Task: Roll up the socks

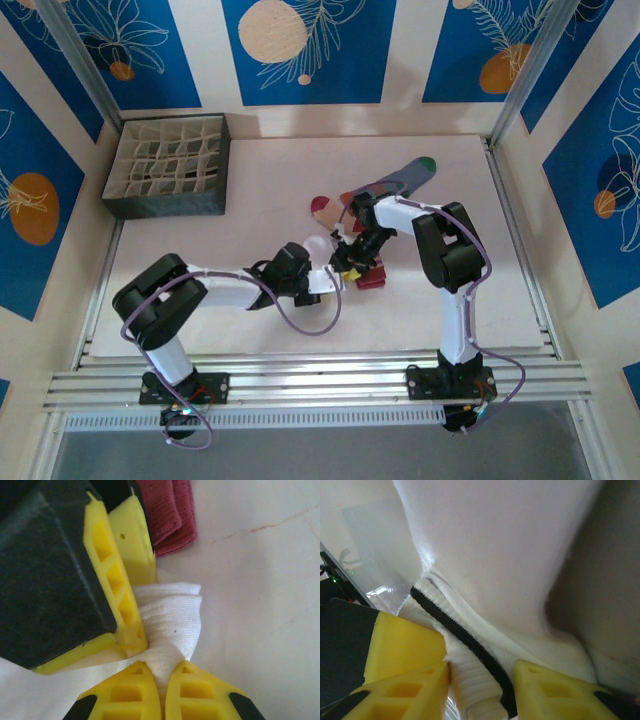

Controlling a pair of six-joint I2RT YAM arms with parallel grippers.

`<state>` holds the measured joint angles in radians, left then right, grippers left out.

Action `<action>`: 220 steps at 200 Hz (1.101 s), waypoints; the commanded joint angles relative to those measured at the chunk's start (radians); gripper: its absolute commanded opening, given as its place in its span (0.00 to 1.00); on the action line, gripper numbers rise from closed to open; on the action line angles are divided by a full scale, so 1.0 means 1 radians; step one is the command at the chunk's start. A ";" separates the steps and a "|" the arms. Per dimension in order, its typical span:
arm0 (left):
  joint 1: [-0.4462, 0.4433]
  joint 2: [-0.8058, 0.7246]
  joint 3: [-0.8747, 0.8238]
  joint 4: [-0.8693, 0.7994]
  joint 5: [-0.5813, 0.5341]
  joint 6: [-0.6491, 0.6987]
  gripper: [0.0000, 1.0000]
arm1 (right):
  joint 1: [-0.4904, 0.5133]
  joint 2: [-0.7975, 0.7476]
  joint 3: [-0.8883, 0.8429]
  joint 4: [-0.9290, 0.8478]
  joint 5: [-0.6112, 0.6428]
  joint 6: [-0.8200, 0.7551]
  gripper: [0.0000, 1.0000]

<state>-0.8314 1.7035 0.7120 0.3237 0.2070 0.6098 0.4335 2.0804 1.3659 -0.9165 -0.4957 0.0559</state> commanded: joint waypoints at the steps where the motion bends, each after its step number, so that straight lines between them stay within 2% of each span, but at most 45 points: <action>1: 0.043 0.025 0.012 -0.100 0.130 -0.111 0.00 | -0.022 -0.064 -0.032 0.050 -0.009 0.036 0.42; 43: 0.162 0.102 0.054 -0.145 0.446 -0.278 0.00 | -0.030 -0.117 -0.088 0.194 -0.067 0.057 0.42; 88: 0.246 0.179 0.086 -0.114 0.578 -0.449 0.00 | -0.003 -0.070 -0.118 0.262 -0.125 0.034 0.42; 143: 0.312 0.263 0.177 -0.258 0.559 -0.568 0.00 | -0.010 -0.073 -0.178 0.315 -0.154 0.024 0.38; 172: 0.336 0.305 0.187 -0.249 0.543 -0.647 0.00 | -0.009 -0.071 -0.190 0.311 -0.132 0.022 0.23; 198: 0.338 0.313 0.190 -0.247 0.528 -0.662 0.00 | -0.005 -0.060 -0.187 0.293 -0.095 0.030 0.09; 220: 0.337 0.294 0.176 -0.237 0.511 -0.646 0.00 | 0.002 -0.050 -0.163 0.252 -0.050 0.048 0.03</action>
<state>-0.5262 1.9476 0.9195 0.1780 0.8993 -0.0227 0.4160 2.0010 1.2095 -0.5591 -0.6163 0.0948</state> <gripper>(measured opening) 0.053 0.101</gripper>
